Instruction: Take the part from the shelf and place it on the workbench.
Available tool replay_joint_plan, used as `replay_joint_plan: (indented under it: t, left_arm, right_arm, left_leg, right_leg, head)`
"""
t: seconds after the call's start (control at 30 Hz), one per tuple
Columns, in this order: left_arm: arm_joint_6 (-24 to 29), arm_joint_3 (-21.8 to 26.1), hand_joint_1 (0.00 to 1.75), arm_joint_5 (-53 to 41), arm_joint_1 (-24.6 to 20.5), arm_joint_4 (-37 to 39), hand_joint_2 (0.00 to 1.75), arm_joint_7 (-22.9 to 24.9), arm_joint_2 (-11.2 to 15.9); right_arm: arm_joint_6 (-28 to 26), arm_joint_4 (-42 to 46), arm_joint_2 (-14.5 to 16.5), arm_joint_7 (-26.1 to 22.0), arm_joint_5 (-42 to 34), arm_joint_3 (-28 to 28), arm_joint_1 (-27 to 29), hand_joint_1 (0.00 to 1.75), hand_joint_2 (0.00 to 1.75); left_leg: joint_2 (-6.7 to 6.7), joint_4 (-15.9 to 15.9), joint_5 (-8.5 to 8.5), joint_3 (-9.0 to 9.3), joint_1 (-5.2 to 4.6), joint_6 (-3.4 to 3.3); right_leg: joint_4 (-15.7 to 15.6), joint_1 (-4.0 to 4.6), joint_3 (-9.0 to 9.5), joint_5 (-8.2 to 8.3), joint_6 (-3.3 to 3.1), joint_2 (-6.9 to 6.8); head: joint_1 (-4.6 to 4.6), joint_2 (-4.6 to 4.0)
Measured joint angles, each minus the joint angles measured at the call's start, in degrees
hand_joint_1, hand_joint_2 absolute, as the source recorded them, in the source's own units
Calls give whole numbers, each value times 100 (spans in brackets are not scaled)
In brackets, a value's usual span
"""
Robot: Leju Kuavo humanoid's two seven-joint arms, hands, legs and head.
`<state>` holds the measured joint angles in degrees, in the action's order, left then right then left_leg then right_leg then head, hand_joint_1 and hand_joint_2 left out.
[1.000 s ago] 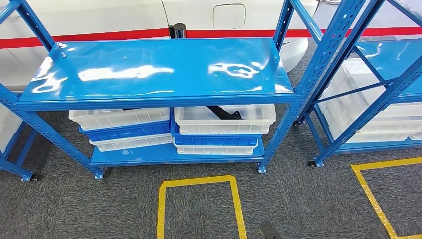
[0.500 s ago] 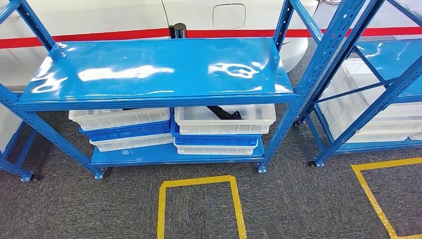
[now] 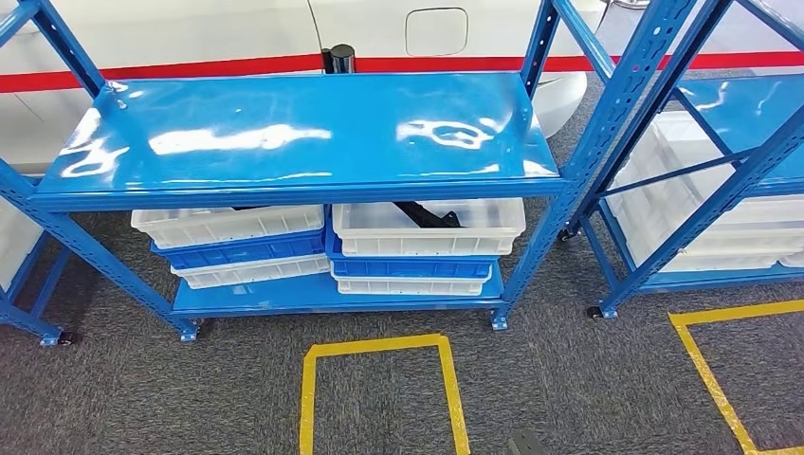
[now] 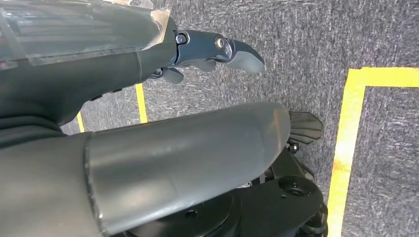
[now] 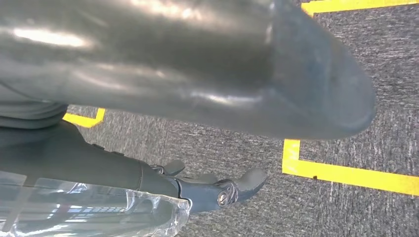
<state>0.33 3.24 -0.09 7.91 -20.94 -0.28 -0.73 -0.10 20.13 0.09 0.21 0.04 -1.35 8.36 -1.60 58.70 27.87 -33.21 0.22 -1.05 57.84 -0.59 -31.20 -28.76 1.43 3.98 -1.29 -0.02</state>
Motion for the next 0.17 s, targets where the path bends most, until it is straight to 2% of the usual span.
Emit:
replay_joint_plan:
  t: [0.17]
  left_arm:
    - [-3, -101, 0, 9, 15, -31, 0, 6, 15]
  right_arm:
    - [5, 34, -4, -10, -4, 2, 14, 0, 0]
  left_leg:
    - [0, 0, 4, 1, 0, -2]
  right_leg:
    - [0, 0, -24, -2, 2, 0]
  head:
    - [0, 0]
